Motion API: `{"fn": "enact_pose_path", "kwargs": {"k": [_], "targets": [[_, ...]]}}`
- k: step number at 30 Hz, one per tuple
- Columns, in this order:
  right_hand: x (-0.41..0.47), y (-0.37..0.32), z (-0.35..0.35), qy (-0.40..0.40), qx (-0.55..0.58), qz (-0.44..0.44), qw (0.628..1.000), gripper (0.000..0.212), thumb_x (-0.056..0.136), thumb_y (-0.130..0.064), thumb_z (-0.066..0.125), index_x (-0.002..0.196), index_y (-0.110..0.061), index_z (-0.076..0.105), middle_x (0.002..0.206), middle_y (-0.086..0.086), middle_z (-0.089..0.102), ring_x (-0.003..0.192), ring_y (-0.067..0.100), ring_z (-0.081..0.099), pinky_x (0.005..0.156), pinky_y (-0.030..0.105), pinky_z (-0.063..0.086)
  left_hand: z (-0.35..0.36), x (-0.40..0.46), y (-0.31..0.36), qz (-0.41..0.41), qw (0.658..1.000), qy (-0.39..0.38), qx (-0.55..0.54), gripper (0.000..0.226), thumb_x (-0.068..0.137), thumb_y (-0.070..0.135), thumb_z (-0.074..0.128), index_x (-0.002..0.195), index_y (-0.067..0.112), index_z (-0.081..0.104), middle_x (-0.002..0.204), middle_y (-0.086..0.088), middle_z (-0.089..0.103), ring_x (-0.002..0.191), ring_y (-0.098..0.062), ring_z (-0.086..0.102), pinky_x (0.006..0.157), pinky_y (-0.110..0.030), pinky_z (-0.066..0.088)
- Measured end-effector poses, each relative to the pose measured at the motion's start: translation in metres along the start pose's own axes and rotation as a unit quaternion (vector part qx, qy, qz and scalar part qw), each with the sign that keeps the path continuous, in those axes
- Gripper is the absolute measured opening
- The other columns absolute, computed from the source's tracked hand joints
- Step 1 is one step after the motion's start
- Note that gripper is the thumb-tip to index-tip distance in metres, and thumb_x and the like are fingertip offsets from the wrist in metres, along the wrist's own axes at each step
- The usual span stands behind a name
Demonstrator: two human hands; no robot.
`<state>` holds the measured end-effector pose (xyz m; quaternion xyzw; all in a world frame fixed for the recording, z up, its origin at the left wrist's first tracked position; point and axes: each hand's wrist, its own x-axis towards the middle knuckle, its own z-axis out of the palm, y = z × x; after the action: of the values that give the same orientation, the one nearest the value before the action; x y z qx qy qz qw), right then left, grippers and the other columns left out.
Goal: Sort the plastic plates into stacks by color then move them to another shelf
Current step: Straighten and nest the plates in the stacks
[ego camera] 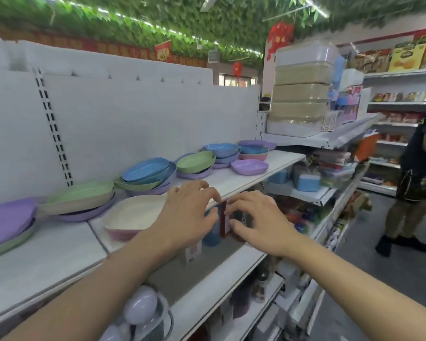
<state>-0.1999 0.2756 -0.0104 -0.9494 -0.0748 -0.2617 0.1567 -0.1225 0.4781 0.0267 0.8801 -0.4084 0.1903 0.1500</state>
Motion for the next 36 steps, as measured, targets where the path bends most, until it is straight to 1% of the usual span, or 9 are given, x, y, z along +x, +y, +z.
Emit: {"fn": "enact_pose_path", "kwargs": {"k": [6, 12, 16, 23, 25, 28, 30, 32, 36], "targets": [[0.016, 0.109, -0.042, -0.016, 0.013, -0.052, 0.998, 0.024, 0.088, -0.045, 0.058, 0.107, -0.039, 0.07, 0.124, -0.024, 0.059, 0.119, 0.003, 0.048, 0.106, 0.039, 0.035, 0.051, 0.077, 0.056, -0.06, 0.998, 0.0, 0.026, 0.049, 0.08, 0.054, 0.032, 0.117, 0.041, 0.062, 0.13, 0.012, 0.055, 0.122, -0.014, 0.052, 0.101, -0.043, 0.041], [0.042, 0.202, -0.067, -0.034, 0.028, -0.078, 0.996, 0.023, 0.092, -0.044, 0.058, 0.11, -0.038, 0.071, 0.125, -0.024, 0.057, 0.121, 0.001, 0.046, 0.108, 0.038, 0.033, 0.084, 0.145, 0.092, -0.106, 0.993, -0.01, 0.056, 0.031, 0.092, 0.043, 0.052, 0.123, 0.04, 0.059, 0.136, 0.01, 0.052, 0.128, -0.015, 0.048, 0.103, -0.041, 0.037], [0.067, 0.249, -0.067, -0.037, 0.032, -0.103, 0.994, 0.024, 0.093, -0.044, 0.058, 0.112, -0.038, 0.07, 0.126, -0.021, 0.057, 0.121, 0.002, 0.045, 0.108, 0.035, 0.032, 0.105, 0.182, 0.095, -0.134, 0.989, -0.015, 0.066, 0.036, 0.089, 0.048, 0.046, 0.123, 0.041, 0.058, 0.141, 0.009, 0.052, 0.13, -0.016, 0.047, 0.106, -0.043, 0.038], [0.136, 0.324, -0.041, -0.013, 0.055, -0.127, 0.99, 0.017, 0.092, -0.04, 0.06, 0.105, -0.036, 0.07, 0.12, -0.022, 0.057, 0.118, 0.001, 0.046, 0.102, 0.034, 0.033, 0.143, 0.241, 0.064, -0.187, 0.978, 0.0, 0.092, 0.034, 0.093, 0.041, 0.053, 0.126, 0.039, 0.057, 0.135, 0.01, 0.052, 0.125, -0.017, 0.047, 0.1, -0.042, 0.039], [0.158, 0.345, -0.033, -0.012, 0.054, -0.13, 0.99, 0.016, 0.091, -0.039, 0.061, 0.105, -0.036, 0.069, 0.117, -0.021, 0.056, 0.115, 0.003, 0.047, 0.099, 0.033, 0.032, 0.157, 0.256, 0.05, -0.198, 0.976, -0.001, 0.091, 0.037, 0.091, 0.047, 0.047, 0.126, 0.04, 0.056, 0.133, 0.01, 0.053, 0.12, -0.018, 0.049, 0.098, -0.043, 0.04], [0.192, 0.375, -0.026, -0.014, 0.021, -0.143, 0.989, 0.02, 0.09, -0.042, 0.057, 0.105, -0.034, 0.069, 0.115, -0.017, 0.057, 0.112, 0.01, 0.05, 0.097, 0.036, 0.035, 0.17, 0.276, 0.038, -0.208, 0.974, -0.017, 0.088, 0.058, 0.082, 0.065, 0.025, 0.125, 0.043, 0.057, 0.132, 0.014, 0.051, 0.123, -0.013, 0.047, 0.1, -0.041, 0.038], [0.213, 0.395, -0.021, 0.007, 0.022, -0.142, 0.99, 0.02, 0.089, -0.038, 0.056, 0.1, -0.03, 0.071, 0.11, -0.014, 0.06, 0.107, 0.015, 0.054, 0.094, 0.04, 0.041, 0.176, 0.284, 0.036, -0.21, 0.973, -0.027, 0.093, 0.066, 0.08, 0.071, 0.019, 0.123, 0.045, 0.06, 0.133, 0.015, 0.05, 0.126, -0.01, 0.046, 0.102, -0.04, 0.037], [0.233, 0.417, -0.014, 0.035, 0.015, -0.136, 0.99, 0.016, 0.087, -0.032, 0.06, 0.097, -0.027, 0.071, 0.105, -0.011, 0.061, 0.103, 0.018, 0.057, 0.09, 0.043, 0.044, 0.18, 0.285, 0.04, -0.201, 0.972, -0.026, 0.117, 0.062, 0.084, 0.074, 0.022, 0.118, 0.045, 0.065, 0.133, 0.013, 0.053, 0.126, -0.011, 0.048, 0.101, -0.04, 0.038], [0.279, 0.461, -0.007, 0.077, -0.008, -0.11, 0.991, 0.014, 0.089, -0.016, 0.066, 0.102, -0.02, 0.07, 0.1, -0.004, 0.06, 0.094, 0.022, 0.058, 0.079, 0.036, 0.041, 0.185, 0.276, 0.043, -0.172, 0.97, 0.012, 0.171, 0.037, 0.089, 0.07, 0.042, 0.104, 0.048, 0.067, 0.126, 0.009, 0.059, 0.113, -0.016, 0.059, 0.089, -0.042, 0.048]]}}
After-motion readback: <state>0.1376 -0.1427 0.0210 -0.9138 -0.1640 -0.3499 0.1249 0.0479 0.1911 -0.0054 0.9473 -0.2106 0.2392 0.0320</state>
